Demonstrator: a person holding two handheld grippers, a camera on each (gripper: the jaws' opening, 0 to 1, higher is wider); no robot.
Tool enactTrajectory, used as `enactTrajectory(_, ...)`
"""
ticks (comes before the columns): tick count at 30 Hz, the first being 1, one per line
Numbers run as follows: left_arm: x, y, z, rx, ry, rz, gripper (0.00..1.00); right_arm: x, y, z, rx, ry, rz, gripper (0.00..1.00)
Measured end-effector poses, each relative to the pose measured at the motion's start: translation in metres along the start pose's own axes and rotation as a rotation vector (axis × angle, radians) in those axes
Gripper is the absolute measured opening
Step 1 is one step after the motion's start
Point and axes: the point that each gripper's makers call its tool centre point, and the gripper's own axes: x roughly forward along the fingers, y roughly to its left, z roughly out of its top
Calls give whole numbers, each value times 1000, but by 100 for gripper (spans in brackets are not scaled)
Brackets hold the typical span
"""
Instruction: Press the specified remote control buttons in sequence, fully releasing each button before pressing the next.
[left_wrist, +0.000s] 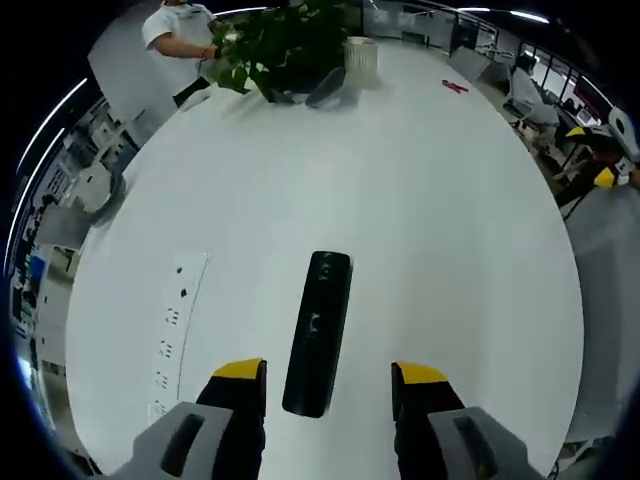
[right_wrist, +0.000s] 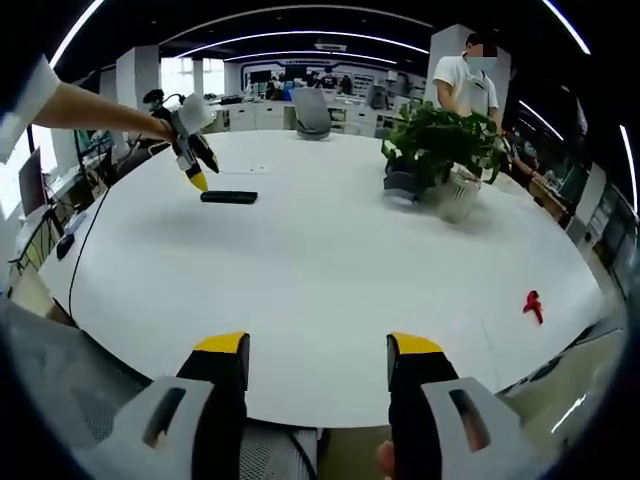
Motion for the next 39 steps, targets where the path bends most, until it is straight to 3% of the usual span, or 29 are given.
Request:
enactTrajectory(4, 10, -1, 0, 31, 27, -3, 51, -2, -2, 2, 13, -16, -6, 55)
enactTrajectory(7, 17, -3, -2, 2, 43, -26, 50, -3, -5, 5, 27, -36, -13, 55)
enactTrajectory(19, 38, 1, -22, -5, 118, -51, 49, -2, -3, 4, 20, -24, -5, 55)
enactTrajectory(26, 43, 1, -30, -10, 140, -65, 48, -2, -5, 4, 24, -24, -14, 55)
enactTrajectory(39, 43, -1, -28, 7, 167, -61, 41, -2, -3, 4, 16, -26, -8, 54)
